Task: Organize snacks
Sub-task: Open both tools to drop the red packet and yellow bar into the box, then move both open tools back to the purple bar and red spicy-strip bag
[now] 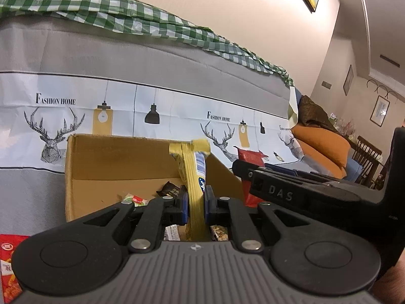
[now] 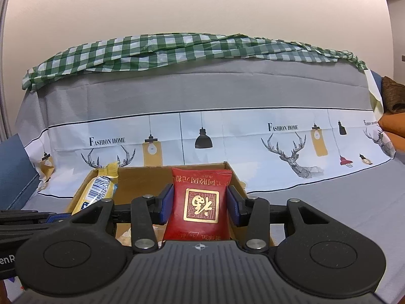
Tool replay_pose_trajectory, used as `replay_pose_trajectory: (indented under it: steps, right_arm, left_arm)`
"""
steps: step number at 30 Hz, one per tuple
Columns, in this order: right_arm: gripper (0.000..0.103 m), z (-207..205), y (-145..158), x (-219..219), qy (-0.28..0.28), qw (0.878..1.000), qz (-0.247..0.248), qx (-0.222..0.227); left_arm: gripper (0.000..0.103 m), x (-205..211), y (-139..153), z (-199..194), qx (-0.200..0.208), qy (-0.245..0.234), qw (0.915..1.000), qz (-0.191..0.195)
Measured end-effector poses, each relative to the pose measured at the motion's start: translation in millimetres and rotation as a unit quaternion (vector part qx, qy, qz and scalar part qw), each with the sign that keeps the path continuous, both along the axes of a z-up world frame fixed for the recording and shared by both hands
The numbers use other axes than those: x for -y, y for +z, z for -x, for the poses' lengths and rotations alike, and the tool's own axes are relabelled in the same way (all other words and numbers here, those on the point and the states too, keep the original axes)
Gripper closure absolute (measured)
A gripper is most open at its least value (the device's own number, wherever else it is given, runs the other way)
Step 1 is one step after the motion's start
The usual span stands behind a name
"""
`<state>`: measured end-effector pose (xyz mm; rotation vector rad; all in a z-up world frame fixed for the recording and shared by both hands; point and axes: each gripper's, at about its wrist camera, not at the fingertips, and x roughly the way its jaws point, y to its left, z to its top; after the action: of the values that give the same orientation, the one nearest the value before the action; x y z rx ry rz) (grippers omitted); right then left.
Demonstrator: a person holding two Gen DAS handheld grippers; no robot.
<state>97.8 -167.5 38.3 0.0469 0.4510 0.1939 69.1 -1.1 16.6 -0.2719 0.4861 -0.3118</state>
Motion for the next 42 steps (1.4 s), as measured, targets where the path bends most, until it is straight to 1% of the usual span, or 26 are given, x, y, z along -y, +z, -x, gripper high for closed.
replay_pose_trajectory:
  steps: [1,2,3,5,8,11,13,15,18,20,23,26,28,30,33,35,37,40,42]
  right_arm:
    - [0.055,-0.6,-0.3,-0.6,-0.002,1.000,0.001,-0.002]
    - [0.045,-2.0,-2.0,-2.5,0.001,1.000,0.003,-0.009]
    - [0.037,-3.8,-4.6,-5.2,0.001,1.000,0.008,-0.020]
    - [0.034,-5.6,-6.1,-6.6,-0.011,0.999,0.021,-0.024]
    - [0.027,-5.9,-5.8,-4.3,-0.018,0.999,0.015,-0.024]
    - [0.025,-5.8,-6.5,-5.5,-0.020,0.999,0.016,-0.025]
    - [0.023,-5.4,-6.5,-6.7,-0.019,0.999,0.016,-0.025]
    - [0.019,-4.8,-6.7,-9.3,-0.017,0.999,0.016,-0.027]
    - [0.017,-3.2,-7.2,-13.5,-0.011,0.999,0.018,-0.030]
    - [0.014,-1.2,-7.2,-16.9,-0.007,0.999,0.020,-0.030]
    - [0.014,2.0,-6.1,-21.9,-0.004,0.999,0.019,-0.031]
    - [0.013,6.0,-4.0,-25.4,-0.002,1.000,0.009,-0.029]
    - [0.013,9.6,-2.5,-26.9,-0.004,1.000,0.004,-0.027]
    - [0.013,13.1,-1.0,-28.1,-0.010,1.000,-0.001,-0.024]
    - [0.013,18.1,0.8,-30.7,-0.024,0.999,-0.008,-0.023]
    - [0.013,21.2,2.2,-31.7,-0.025,0.999,-0.018,-0.022]
    - [0.014,24.0,4.5,-32.6,-0.019,0.999,-0.028,-0.019]
    - [0.014,29.5,7.8,-38.9,-0.014,0.999,-0.029,-0.012]
    - [0.016,32.3,9.4,-43.6,-0.010,0.999,-0.034,-0.012]
  left_arm:
    - [0.081,0.0,-1.6,-2.7,-0.011,-0.009,0.9999,0.005]
    - [0.074,-0.1,-3.3,-5.2,-0.022,-0.011,0.9997,0.007]
    - [0.063,-1.1,-4.8,-5.3,-0.025,-0.003,0.9997,0.004]
    - [0.057,-4.3,-2.9,-4.1,-0.019,0.008,0.9998,0.000]
    - [0.051,-12.5,-1.6,-4.2,-0.021,0.014,0.9996,0.014]
    - [0.049,-19.4,-1.5,-4.4,-0.028,0.022,0.9992,0.018]
    - [0.044,-23.5,-0.3,-3.1,-0.028,0.026,0.9991,0.019]
    - [0.034,-26.8,0.5,-0.7,-0.028,0.027,0.9991,0.018]
    - [0.026,-31.0,0.7,5.1,-0.028,0.030,0.9991,0.012]
    - [0.023,-33.3,0.7,10.9,-0.024,0.031,0.9992,0.007]
    - [0.021,-36.9,1.1,21.2,-0.020,0.038,0.9991,-0.002]
    - [0.021,-42.6,2.8,31.3,-0.008,0.059,0.9981,-0.015]
    - [0.021,-49.9,4.8,38.4,-0.003,0.069,0.9976,-0.007]
    - [0.021,-57.3,5.7,44.5,-0.008,0.087,0.9962,-0.004]
    - [0.021,-66.8,5.8,50.6,-0.026,0.107,0.9936,-0.026]
    - [0.021,-76.5,6.6,54.4,-0.038,0.113,0.9925,-0.024]
    - [0.021,-85.6,9.0,60.7,-0.039,0.122,0.9913,-0.029]
    - [0.021,-95.7,14.2,71.1,-0.037,0.143,0.9877,-0.051]
    - [0.021,-103.1,17.7,74.1,-0.037,0.150,0.9864,-0.057]
